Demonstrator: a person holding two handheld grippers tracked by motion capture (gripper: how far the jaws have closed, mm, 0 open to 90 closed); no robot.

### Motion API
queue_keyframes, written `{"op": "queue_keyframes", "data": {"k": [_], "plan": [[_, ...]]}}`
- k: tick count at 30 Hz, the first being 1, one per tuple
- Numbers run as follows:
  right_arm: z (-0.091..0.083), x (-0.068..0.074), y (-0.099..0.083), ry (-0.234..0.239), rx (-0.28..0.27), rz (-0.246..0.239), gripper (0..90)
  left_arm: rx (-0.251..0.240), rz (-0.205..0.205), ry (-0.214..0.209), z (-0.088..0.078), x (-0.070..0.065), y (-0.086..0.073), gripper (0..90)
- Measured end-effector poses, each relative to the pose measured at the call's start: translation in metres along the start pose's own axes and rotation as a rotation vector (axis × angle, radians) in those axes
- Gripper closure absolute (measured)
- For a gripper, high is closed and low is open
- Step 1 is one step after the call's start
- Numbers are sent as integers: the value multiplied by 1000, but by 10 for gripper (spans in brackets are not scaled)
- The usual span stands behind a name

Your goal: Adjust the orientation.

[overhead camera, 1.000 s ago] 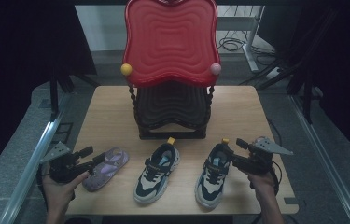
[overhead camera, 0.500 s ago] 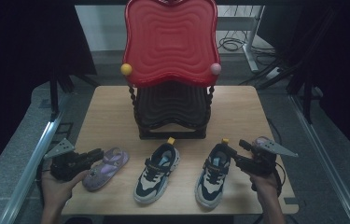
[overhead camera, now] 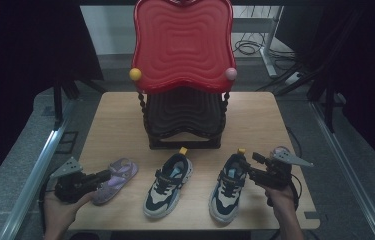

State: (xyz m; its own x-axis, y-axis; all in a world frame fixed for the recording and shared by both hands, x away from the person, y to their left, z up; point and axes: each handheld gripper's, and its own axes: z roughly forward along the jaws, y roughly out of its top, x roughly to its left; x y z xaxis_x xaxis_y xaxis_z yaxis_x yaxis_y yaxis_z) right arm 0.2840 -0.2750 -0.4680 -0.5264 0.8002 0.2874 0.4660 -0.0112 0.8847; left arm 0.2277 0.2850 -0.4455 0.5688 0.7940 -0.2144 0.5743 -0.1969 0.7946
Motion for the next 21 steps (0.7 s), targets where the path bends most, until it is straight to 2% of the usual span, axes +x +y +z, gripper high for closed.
{"op": "queue_keyframes", "data": {"k": [8, 17, 21], "plan": [[3, 0, -3, -5, 23, 9, 313, 40, -30, -29, 9, 2, -19, 896], [6, 1, -6, -13, 40, 8, 309, 94, -35, -36, 13, 1, -33, 899], [5, 0, -7, -17, 42, 14, 309, 129, -24, -35, 16, -3, -39, 898]]}}
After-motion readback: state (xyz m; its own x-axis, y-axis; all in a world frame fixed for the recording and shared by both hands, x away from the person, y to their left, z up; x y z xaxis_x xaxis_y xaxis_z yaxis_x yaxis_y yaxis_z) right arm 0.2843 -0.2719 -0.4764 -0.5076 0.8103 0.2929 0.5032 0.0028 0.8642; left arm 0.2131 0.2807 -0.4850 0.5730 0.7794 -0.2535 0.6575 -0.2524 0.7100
